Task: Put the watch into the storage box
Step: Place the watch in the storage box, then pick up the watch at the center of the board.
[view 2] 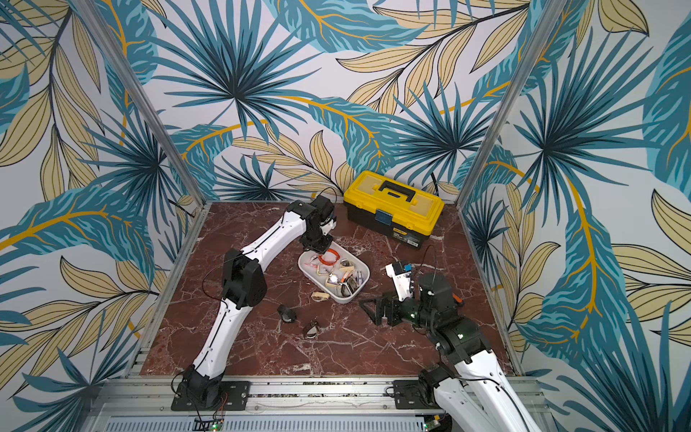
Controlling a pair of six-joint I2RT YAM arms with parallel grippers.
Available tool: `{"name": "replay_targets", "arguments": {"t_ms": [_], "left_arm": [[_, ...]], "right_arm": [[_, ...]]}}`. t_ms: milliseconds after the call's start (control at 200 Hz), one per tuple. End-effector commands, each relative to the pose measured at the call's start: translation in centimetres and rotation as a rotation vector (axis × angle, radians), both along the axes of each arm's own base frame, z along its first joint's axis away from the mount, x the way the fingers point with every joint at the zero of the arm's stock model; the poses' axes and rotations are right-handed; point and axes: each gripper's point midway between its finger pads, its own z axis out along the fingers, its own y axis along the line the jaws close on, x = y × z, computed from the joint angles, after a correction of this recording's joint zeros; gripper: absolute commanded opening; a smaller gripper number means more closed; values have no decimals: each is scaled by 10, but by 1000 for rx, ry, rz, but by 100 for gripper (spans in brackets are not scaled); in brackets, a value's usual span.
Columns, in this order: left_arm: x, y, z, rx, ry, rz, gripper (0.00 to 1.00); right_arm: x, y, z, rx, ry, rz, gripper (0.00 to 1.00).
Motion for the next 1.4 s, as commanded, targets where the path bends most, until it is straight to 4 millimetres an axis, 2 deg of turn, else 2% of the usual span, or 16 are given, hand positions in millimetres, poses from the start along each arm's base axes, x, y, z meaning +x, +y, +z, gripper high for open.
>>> {"name": "replay_targets", "arguments": {"t_ms": [0, 70, 170, 205, 225, 235, 250, 381, 566, 661, 746, 891, 1062, 1177, 1272, 1397], "left_arm": [[14, -9, 13, -32, -67, -13, 32], [15, -12, 18, -39, -81, -16, 47], [12, -19, 47, -83, -122, -9, 67], [11, -22, 61, -106, -144, -6, 70], [10, -24, 61, -112, -144, -8, 71], [9, -24, 76, -130, -167, -8, 71], [7, -25, 84, -139, -180, -10, 72], [-10, -24, 130, -194, -230, -4, 78], [-58, -14, 179, -321, -305, -8, 88], [-98, -3, 198, -393, -366, -20, 93], [-142, 8, 211, -485, -415, -44, 99], [-209, 43, 204, -597, -476, 4, 100], [-260, 87, 188, -667, -469, 127, 100], [-277, 105, 182, -701, -476, 171, 100], [-283, 107, 177, -715, -459, 176, 100], [-287, 108, 168, -676, -439, 170, 100]], "right_arm": [[0, 0, 3, -15, -11, 1, 100], [0, 0, 3, -17, -12, 1, 100], [-1, -1, 3, -23, -12, -2, 100], [-1, 0, 3, -22, -12, 0, 100], [-1, 0, 4, -24, -13, 0, 100], [-1, 0, 3, -25, -13, 1, 100], [-1, -1, 4, -26, -15, 0, 100], [0, 0, 2, -32, -6, 0, 100], [4, 12, 2, -38, 20, 21, 100], [7, 27, -5, -56, 57, 40, 100], [10, 46, -9, -65, 79, 55, 100], [11, 88, -22, 0, 167, 78, 100], [-3, 148, -44, 48, 279, 115, 100], [-7, 168, -64, 115, 395, 42, 100], [-15, 171, -79, 105, 438, -34, 99], [-21, 172, -87, 102, 434, -100, 99]]}}
